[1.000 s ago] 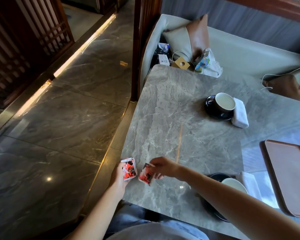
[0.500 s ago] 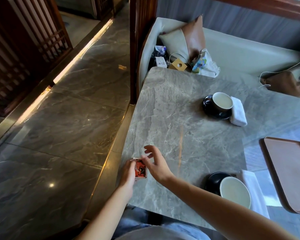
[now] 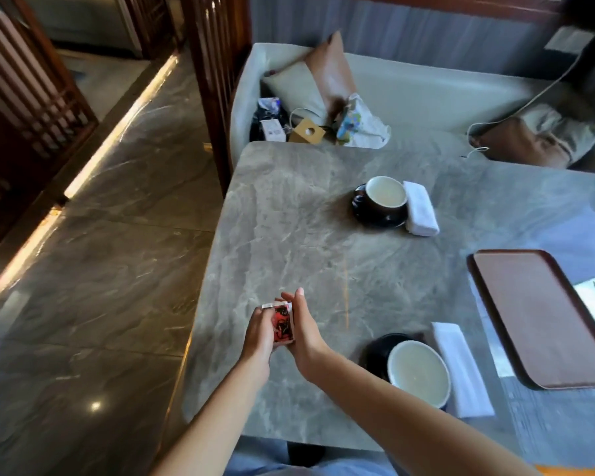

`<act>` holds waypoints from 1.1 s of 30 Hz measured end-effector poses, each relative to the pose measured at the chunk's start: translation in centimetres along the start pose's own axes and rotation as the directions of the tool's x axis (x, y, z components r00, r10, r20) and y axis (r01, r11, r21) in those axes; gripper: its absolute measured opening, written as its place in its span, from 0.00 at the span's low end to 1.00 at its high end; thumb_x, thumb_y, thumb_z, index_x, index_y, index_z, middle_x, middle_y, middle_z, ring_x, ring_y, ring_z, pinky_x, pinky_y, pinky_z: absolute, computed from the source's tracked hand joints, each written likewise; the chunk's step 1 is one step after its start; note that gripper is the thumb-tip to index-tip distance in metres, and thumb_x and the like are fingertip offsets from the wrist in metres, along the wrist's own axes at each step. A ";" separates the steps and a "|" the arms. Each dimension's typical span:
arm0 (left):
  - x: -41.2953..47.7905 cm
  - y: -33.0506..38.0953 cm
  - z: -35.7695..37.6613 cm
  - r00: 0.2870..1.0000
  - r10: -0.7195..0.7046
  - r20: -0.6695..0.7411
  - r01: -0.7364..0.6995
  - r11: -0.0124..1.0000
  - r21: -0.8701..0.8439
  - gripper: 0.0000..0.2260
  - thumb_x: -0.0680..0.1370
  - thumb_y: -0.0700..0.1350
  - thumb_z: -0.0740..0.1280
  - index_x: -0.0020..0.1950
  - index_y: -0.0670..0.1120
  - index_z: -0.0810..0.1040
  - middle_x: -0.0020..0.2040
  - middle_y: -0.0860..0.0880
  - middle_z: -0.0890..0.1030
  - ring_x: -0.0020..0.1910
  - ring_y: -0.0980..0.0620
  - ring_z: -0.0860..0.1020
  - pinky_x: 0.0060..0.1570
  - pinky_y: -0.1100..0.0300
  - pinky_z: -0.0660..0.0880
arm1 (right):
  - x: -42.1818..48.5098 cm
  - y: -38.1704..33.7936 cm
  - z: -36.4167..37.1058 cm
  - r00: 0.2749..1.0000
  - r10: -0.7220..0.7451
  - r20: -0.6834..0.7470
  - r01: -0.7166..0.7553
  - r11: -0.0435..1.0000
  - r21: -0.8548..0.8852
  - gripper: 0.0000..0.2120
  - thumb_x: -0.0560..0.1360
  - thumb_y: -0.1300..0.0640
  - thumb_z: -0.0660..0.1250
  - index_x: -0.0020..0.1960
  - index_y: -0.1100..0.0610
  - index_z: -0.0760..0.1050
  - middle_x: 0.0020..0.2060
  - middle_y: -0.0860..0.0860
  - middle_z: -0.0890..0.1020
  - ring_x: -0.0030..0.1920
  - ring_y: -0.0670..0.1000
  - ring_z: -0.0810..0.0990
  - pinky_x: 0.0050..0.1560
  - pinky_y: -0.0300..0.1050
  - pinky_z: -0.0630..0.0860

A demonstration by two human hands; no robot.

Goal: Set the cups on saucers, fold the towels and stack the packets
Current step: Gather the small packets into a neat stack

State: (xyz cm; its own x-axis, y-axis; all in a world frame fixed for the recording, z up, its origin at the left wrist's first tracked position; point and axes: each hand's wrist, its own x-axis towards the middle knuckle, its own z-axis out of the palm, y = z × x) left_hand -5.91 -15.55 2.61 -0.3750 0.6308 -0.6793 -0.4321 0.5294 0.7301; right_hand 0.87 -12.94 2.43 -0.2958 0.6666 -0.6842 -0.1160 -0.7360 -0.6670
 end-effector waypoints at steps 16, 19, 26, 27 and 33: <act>-4.9 -4.1 26.3 0.960 -0.085 0.265 0.070 0.995 0.068 0.10 0.77 0.38 0.56 0.43 0.41 0.76 0.28 0.46 0.80 0.23 0.53 0.79 0.23 0.65 0.74 | -4.7 -10.5 -27.4 0.977 -0.101 -0.187 0.122 0.987 0.104 0.20 0.80 0.44 0.52 0.60 0.57 0.73 0.54 0.53 0.79 0.55 0.51 0.77 0.49 0.44 0.74; -5.2 -6.1 31.9 0.935 -0.145 0.323 0.116 0.987 0.109 0.09 0.77 0.42 0.59 0.41 0.45 0.78 0.32 0.46 0.81 0.29 0.52 0.79 0.28 0.63 0.76 | -5.5 -11.9 -32.6 0.973 -0.151 -0.174 0.169 0.981 0.092 0.20 0.80 0.45 0.52 0.54 0.58 0.76 0.49 0.54 0.80 0.49 0.50 0.81 0.48 0.41 0.76; -3.6 -9.1 42.6 0.939 -0.231 0.257 0.187 0.965 0.183 0.20 0.79 0.53 0.59 0.62 0.40 0.72 0.63 0.37 0.74 0.56 0.40 0.77 0.47 0.51 0.75 | -4.6 -15.4 -41.3 0.956 -0.175 -0.237 0.201 0.975 0.092 0.24 0.81 0.46 0.52 0.66 0.63 0.68 0.52 0.55 0.79 0.49 0.50 0.79 0.46 0.42 0.75; -3.4 -9.2 43.7 0.944 -0.230 0.238 0.188 0.964 0.188 0.21 0.79 0.54 0.58 0.64 0.40 0.72 0.65 0.37 0.73 0.60 0.38 0.76 0.48 0.51 0.75 | -4.2 -16.0 -42.2 0.955 -0.171 -0.242 0.195 0.978 0.077 0.24 0.81 0.46 0.52 0.67 0.62 0.68 0.54 0.54 0.77 0.50 0.48 0.78 0.50 0.43 0.75; -1.9 -8.1 48.7 0.983 -0.133 0.128 0.105 0.973 0.206 0.19 0.79 0.54 0.59 0.62 0.41 0.69 0.62 0.36 0.76 0.61 0.39 0.76 0.61 0.47 0.74 | 0.0 -18.7 -45.6 0.936 -0.214 -0.278 0.216 0.976 -0.026 0.21 0.81 0.45 0.51 0.63 0.58 0.70 0.56 0.55 0.77 0.54 0.50 0.78 0.64 0.51 0.72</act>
State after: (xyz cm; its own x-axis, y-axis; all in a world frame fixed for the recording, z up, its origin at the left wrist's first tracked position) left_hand 38.24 6.56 1.62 -0.2064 0.6222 -0.7552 -0.2905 0.6980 0.6545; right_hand 46.27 6.20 1.47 0.0119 0.8146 -0.5799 -0.1524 -0.5717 -0.8062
